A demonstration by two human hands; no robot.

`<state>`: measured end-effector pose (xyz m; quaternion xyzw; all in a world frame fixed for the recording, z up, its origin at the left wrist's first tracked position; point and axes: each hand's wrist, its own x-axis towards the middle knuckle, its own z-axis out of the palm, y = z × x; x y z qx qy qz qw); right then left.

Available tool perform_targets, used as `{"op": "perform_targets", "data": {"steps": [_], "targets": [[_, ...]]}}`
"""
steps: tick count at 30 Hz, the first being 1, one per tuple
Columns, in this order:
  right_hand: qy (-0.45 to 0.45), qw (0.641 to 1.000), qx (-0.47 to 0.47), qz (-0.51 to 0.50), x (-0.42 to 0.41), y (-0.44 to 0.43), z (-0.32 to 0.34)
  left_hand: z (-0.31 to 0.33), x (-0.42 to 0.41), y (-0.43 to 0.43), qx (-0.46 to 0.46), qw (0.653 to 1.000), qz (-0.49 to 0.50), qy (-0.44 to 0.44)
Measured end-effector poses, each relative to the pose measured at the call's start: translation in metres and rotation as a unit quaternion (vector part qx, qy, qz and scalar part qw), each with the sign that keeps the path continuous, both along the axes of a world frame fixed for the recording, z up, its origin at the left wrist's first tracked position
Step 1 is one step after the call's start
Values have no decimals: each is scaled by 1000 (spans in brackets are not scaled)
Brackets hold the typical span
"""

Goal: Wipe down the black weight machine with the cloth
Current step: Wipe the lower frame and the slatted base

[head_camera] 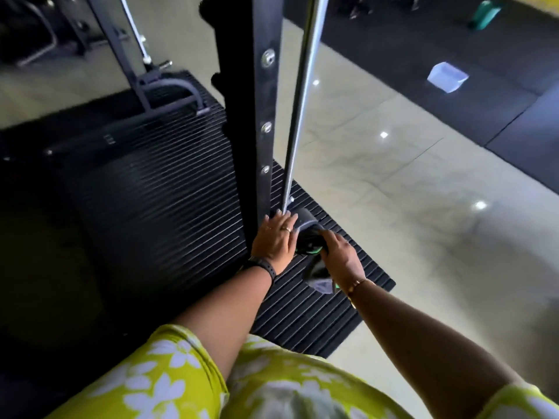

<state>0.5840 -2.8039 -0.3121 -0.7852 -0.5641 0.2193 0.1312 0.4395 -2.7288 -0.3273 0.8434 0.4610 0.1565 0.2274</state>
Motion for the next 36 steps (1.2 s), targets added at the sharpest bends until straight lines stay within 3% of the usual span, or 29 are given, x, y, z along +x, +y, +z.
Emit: {"op": "perform_targets", "data": {"steps": [12,21,26,36], "targets": [[-37,998,45,-20,32,18,30,29,55,25,10,999,-47,-10],[-40,997,19,-58,53,38,20,0,73,60,6,993,-117,18],[-62,996,3,-60,71,37,13,-19,69,69,14,996,-87,-2],[-71,997,-22,-4,157,67,-5,-29,114,108,0,997,-23,69]]}}
